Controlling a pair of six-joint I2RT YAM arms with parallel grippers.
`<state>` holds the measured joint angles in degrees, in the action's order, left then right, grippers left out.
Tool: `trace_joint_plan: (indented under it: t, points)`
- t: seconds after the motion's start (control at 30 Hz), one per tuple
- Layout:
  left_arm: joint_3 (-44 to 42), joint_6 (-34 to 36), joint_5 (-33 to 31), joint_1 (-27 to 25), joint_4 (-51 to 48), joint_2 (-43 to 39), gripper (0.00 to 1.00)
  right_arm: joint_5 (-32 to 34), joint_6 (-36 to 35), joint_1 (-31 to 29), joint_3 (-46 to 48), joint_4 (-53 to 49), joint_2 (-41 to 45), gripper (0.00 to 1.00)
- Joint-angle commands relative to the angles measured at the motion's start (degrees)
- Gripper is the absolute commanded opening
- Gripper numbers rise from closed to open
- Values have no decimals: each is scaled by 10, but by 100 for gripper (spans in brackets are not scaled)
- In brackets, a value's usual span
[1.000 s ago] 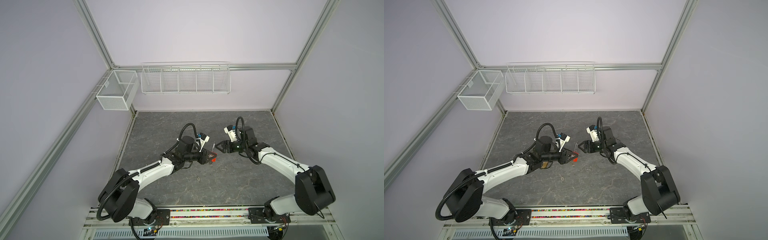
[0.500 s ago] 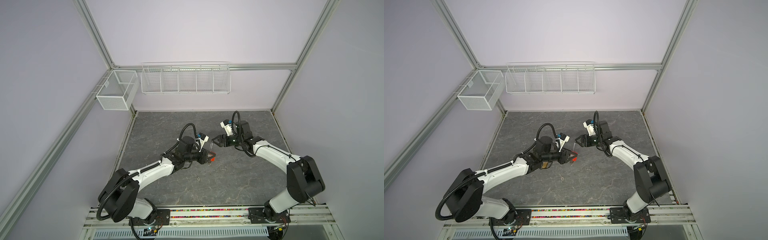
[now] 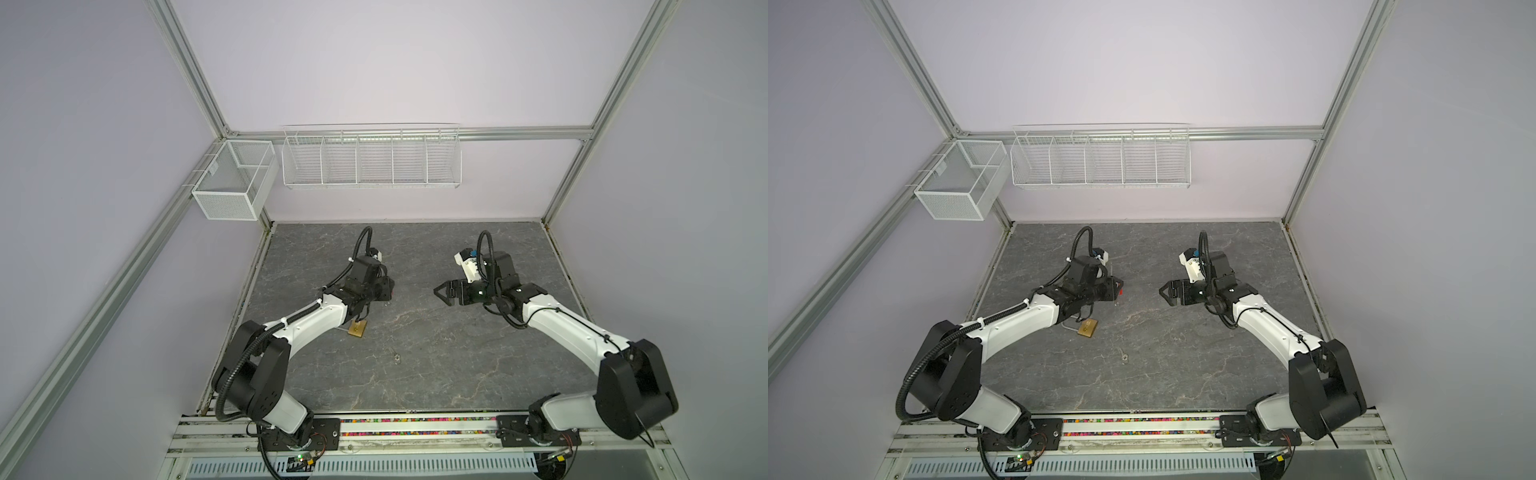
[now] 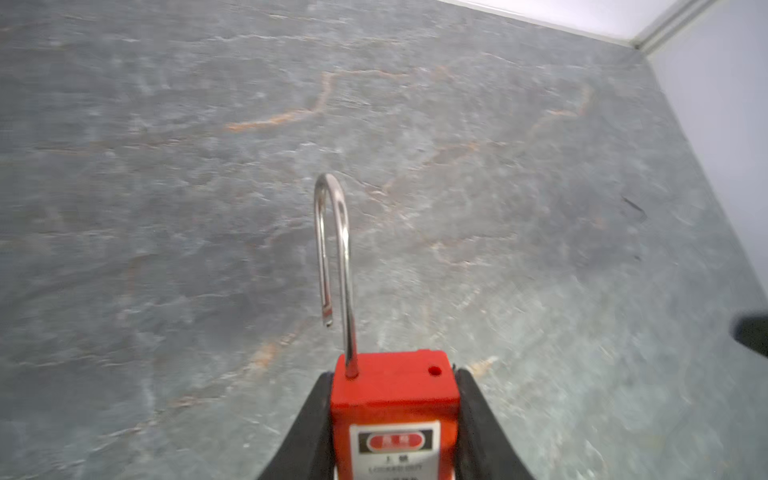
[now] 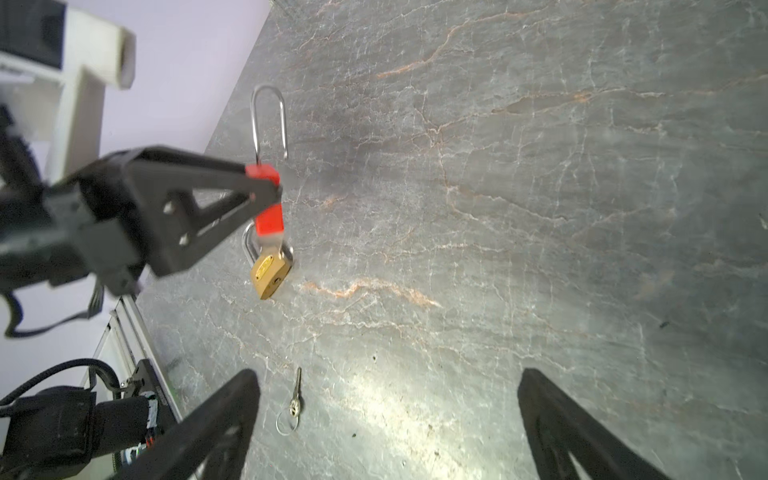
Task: Unlock with the key
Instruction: 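Lower the opened red padlock onto the table with the left gripper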
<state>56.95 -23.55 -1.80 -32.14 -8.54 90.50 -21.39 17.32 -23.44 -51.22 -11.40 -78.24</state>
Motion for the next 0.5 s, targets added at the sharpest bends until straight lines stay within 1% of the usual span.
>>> trace_joint_plan:
  t: [0.0,0.1,0.13,0.17,0.3,0.47]
  points:
    - [44,-7,-51,32,-71,42,0,18,-7,1,34,-31,41,97]
    - [90,3,-29,49,-103,98,0,22,-7,1,45,-51,74,95]
    - [103,11,-17,51,-107,116,0,19,-7,1,50,-52,84,93]
    - [114,16,-7,51,-102,134,0,12,-7,1,59,-47,98,88]
    - [163,16,21,52,-108,200,0,-14,7,1,99,-10,155,88]
    - [225,4,57,52,-136,263,0,-3,15,1,133,-1,225,88]
